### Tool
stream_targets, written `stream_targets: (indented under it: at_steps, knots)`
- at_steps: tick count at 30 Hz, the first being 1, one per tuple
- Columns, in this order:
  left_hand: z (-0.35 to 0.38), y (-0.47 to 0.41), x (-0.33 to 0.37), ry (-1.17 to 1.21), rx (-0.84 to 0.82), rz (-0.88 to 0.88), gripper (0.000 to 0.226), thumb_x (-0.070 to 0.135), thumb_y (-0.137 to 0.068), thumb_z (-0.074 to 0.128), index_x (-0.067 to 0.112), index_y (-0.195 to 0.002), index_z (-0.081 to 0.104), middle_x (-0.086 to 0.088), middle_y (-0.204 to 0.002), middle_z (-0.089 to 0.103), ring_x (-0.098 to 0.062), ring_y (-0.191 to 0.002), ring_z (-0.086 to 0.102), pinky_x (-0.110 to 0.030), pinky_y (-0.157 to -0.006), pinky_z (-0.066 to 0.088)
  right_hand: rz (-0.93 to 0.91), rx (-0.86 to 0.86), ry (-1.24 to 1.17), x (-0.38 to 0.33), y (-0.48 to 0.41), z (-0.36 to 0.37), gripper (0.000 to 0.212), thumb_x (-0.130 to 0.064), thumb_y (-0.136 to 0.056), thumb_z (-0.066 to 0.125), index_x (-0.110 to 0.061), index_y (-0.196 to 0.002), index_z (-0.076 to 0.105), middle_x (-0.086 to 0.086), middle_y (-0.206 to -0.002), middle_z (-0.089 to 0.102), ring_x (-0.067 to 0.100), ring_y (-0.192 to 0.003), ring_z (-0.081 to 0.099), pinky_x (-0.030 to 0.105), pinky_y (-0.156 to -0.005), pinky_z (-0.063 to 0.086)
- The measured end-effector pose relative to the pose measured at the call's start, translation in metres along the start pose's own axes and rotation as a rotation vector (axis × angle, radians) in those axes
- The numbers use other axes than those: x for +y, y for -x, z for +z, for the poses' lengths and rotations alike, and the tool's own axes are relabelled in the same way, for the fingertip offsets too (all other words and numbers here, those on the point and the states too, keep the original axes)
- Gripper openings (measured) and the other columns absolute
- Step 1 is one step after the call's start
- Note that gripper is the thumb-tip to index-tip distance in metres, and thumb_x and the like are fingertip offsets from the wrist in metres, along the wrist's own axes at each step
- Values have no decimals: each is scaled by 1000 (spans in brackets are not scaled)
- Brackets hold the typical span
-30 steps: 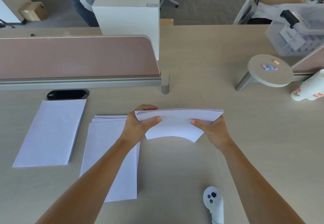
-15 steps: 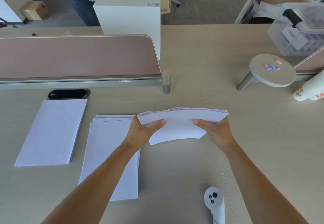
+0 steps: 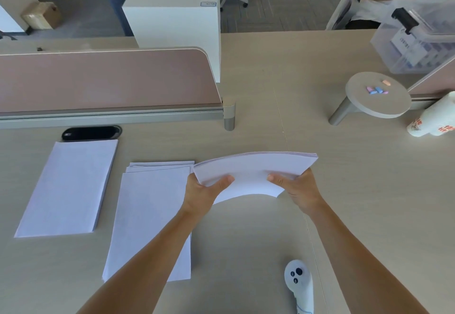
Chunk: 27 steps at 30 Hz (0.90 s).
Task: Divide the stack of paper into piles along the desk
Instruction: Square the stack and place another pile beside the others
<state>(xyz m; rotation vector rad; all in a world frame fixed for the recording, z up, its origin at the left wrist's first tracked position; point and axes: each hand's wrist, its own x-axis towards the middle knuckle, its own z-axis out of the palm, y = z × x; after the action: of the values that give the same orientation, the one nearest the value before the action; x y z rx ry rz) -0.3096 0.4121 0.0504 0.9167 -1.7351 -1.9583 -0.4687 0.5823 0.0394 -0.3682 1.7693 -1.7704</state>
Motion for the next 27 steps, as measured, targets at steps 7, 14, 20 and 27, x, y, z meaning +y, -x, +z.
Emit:
stream_targets:
  at_steps: [7,14,20,27]
  knots:
    - [1,-3,3,-2,20,-16,28,25,-69,85,28,-96,75,3,-99,77,-16,-98,72,-41,-90,56,-24,45,4,-6,1,6,33,9,-74,78,-19,-90,72,-8,-84,78,9,-82,74,23,-72,59]
    - [12,-24,28,-22,61,-21,14,18,-77,83,25,-76,71,17,-71,74,-1,-67,70,-26,-65,58,-113,121,146,-38,-6,4,17,-12,-78,81,-25,-77,71,-20,-66,73,-3,-62,68,14,-57,53]
    - [21,-60,46,65,33,-129,28,36,-61,88,16,-78,81,-10,-94,78,-31,-89,73,-55,-83,58,-149,28,284,-48,-24,-13,21,-30,-96,63,-34,-116,61,-30,-111,64,-21,-102,57,3,-89,43]
    - [25,-99,12,41,28,-521,41,31,-72,84,6,-103,74,-13,-102,76,-33,-93,73,-54,-84,58,130,108,320,15,-46,-16,11,-21,-100,56,-21,-98,68,-2,-94,68,14,-87,61,27,-73,48]
